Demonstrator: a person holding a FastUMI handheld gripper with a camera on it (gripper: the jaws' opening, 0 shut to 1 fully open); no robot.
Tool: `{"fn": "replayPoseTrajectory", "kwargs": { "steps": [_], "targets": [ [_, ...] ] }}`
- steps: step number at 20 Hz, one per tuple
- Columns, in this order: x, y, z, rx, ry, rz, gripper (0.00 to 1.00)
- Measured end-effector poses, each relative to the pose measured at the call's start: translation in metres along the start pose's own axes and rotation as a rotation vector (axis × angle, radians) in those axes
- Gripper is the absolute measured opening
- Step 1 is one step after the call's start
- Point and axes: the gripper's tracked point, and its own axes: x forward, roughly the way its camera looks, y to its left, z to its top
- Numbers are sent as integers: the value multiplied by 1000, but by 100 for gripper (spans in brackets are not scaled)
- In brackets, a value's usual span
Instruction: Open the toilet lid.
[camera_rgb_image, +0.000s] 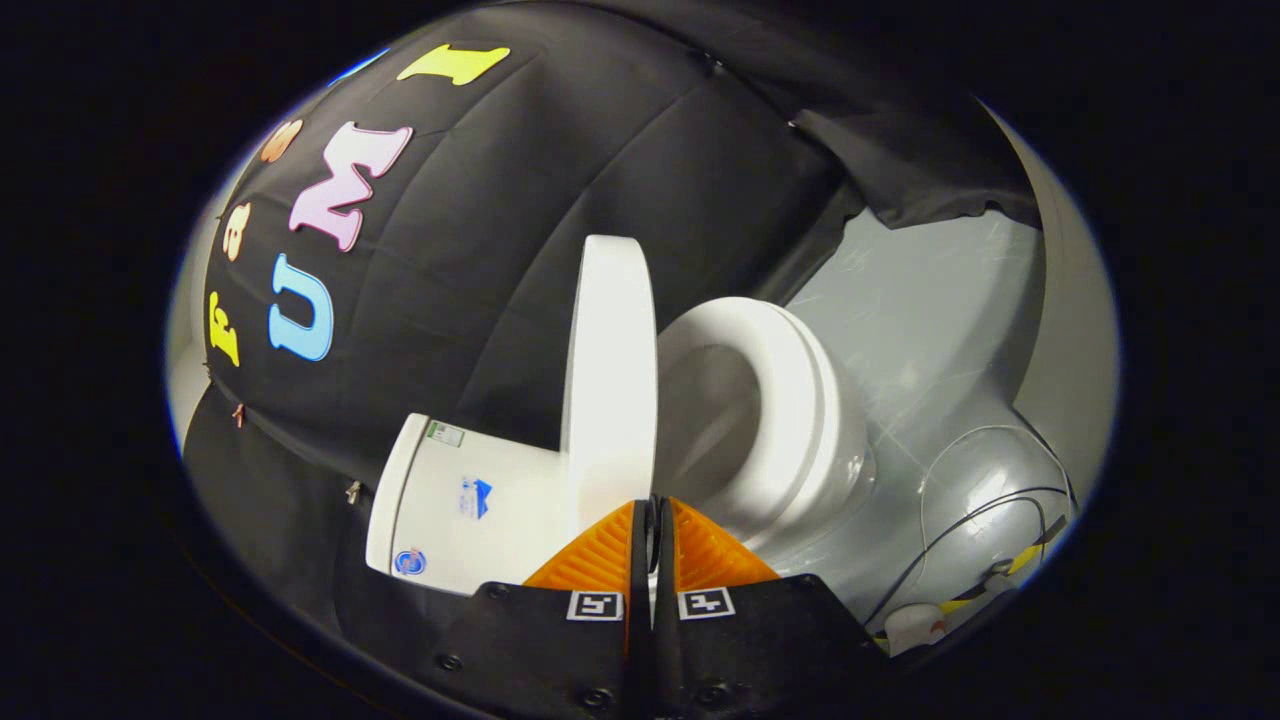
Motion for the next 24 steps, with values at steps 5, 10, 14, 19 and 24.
{"fn": "replayPoseTrajectory", "kwargs": {
  "steps": [5,10,14,19,24],
  "targets": [
    [-7,40,-2,-116,-9,-14,6],
    [-12,63,-5,-156,-13,-30,6],
    [-15,78,-5,-201,-6,-47,6],
    [-19,107,-13,-262,-9,-56,6],
    [-22,139,-22,-331,-15,-70,6]
  ]
}}
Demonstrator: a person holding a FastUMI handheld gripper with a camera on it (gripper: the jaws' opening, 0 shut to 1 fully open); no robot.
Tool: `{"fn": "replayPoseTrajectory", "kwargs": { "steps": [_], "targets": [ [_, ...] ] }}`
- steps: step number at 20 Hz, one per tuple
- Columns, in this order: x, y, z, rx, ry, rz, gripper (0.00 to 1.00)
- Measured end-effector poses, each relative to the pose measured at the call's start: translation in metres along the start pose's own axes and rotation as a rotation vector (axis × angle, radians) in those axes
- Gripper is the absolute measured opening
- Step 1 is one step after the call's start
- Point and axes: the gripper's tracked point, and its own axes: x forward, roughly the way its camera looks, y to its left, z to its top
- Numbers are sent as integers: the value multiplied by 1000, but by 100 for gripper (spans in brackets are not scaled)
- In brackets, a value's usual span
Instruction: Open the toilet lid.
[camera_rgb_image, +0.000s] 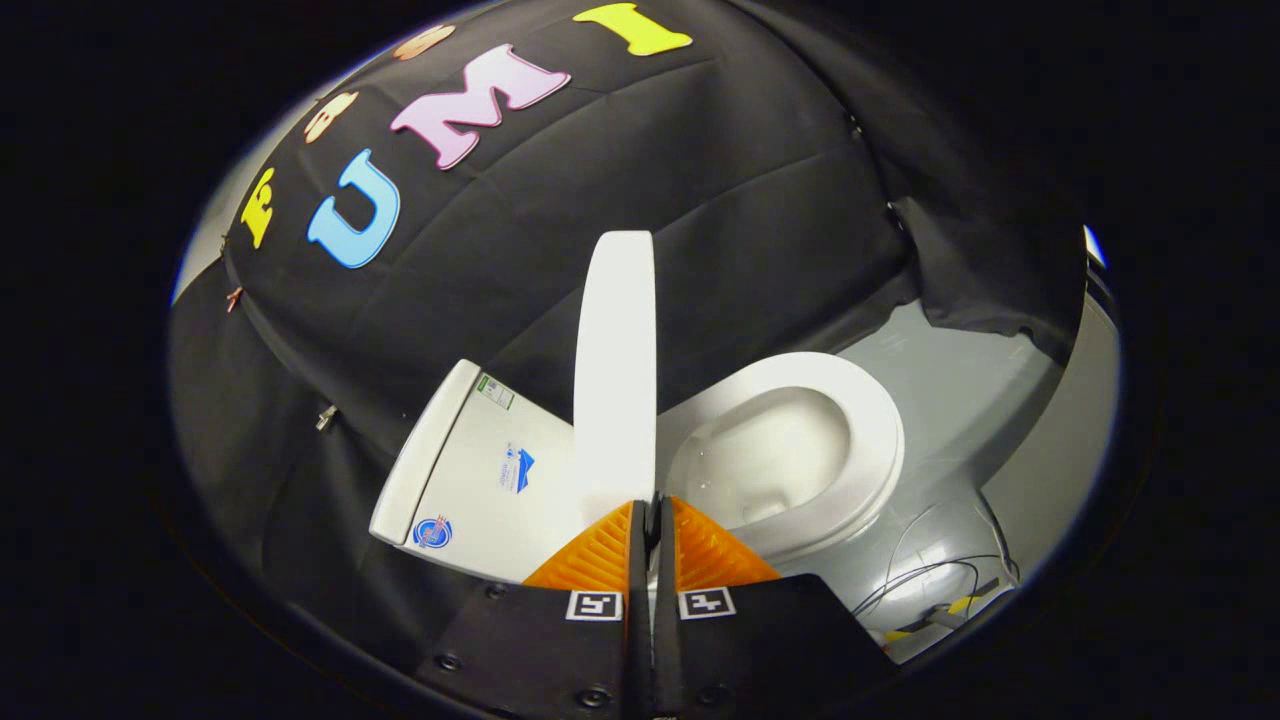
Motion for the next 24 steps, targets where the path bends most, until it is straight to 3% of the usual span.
{"fn": "replayPoseTrajectory", "kwargs": {
  "steps": [8,24],
  "targets": [
    [-4,63,-10,-153,-29,-21,8],
    [5,159,-40,-376,-75,-152,8]
  ]
}}
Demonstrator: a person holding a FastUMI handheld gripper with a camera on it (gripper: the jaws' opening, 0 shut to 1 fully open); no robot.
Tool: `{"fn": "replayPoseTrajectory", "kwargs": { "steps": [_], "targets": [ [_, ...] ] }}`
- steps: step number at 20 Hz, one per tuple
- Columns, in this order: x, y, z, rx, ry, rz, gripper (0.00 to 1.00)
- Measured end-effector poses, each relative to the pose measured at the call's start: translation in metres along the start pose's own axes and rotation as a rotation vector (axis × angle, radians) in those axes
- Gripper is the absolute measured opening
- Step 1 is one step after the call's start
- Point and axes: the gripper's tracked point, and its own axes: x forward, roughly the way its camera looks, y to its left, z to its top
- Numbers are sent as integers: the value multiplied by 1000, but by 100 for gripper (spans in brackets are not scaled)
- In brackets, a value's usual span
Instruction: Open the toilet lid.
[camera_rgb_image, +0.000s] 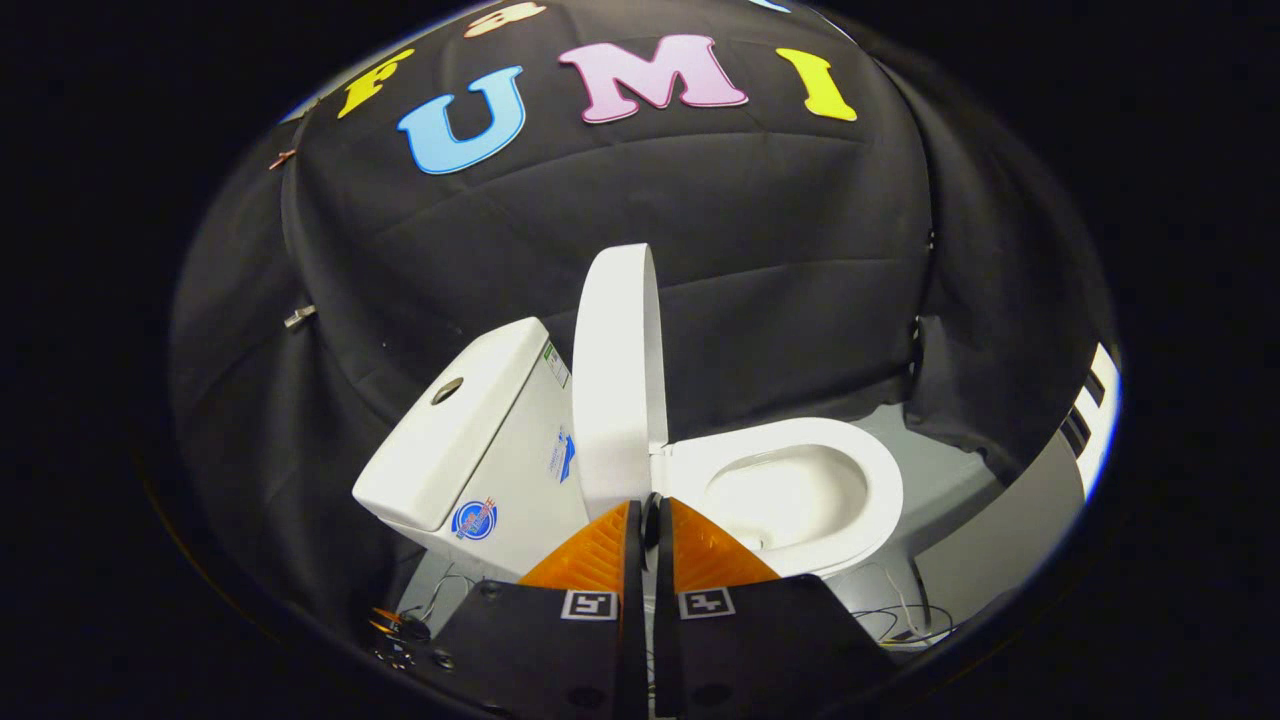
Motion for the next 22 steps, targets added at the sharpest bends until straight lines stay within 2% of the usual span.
{"fn": "replayPoseTrajectory", "kwargs": {
  "steps": [12,18,22],
  "targets": [
    [5,75,-8,-161,-61,-99,8],
    [10,111,-17,-330,-113,-151,8],
    [13,125,-24,-389,-139,-145,9]
  ]
}}
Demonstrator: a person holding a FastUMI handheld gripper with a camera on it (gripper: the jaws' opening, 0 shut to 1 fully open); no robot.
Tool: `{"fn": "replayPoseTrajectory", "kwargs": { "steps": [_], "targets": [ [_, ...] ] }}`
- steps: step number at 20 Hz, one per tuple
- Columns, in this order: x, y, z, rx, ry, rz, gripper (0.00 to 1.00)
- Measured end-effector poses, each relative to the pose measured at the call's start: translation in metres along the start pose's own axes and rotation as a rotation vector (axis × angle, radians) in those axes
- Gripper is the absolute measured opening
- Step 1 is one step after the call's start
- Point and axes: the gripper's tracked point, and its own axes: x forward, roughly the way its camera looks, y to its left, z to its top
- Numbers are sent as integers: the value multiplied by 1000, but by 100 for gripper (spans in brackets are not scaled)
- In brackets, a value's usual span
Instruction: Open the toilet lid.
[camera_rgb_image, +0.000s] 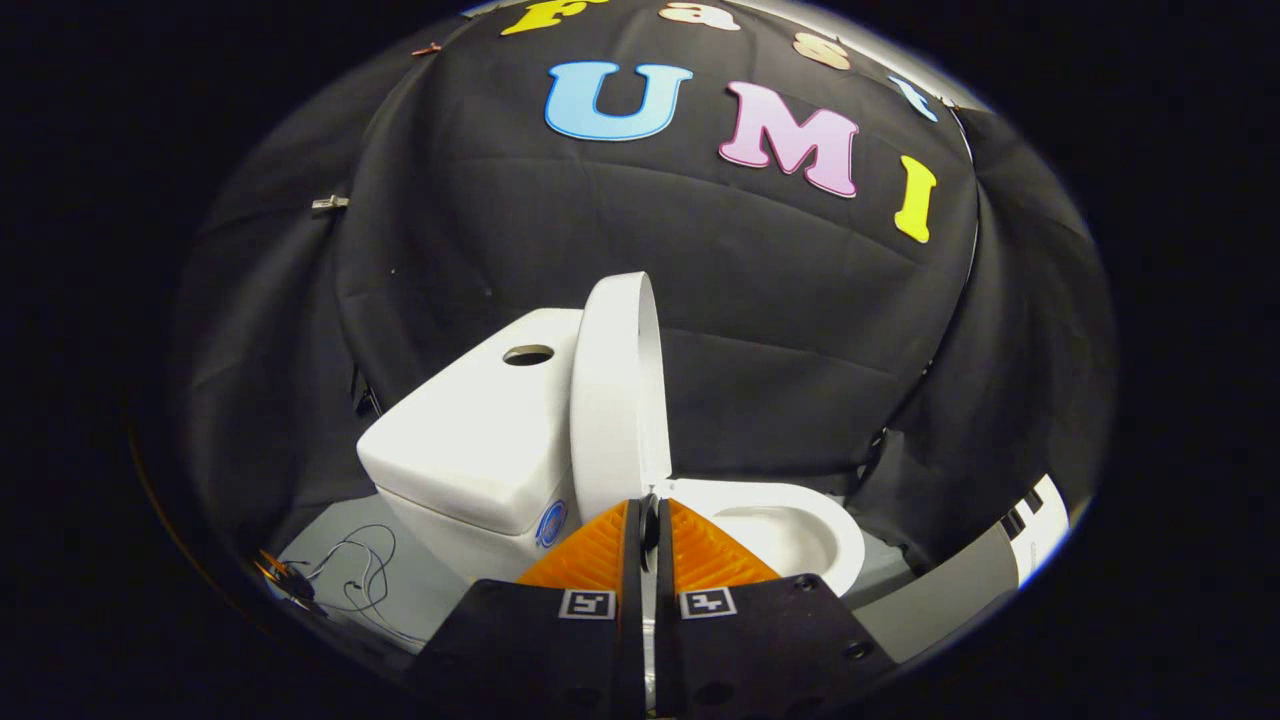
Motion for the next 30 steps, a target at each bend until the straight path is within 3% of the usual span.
{"fn": "replayPoseTrajectory", "kwargs": {
  "steps": [5,6,8,9,19,30],
  "targets": [
    [-1,9,-1,-6,5,45,12],
    [-3,16,-1,3,9,87,20],
    [-8,33,0,27,4,182,74],
    [-9,25,9,12,-6,160,100],
    [-41,27,26,16,-32,254,99],
    [-70,-3,50,74,-75,315,99]
  ]
}}
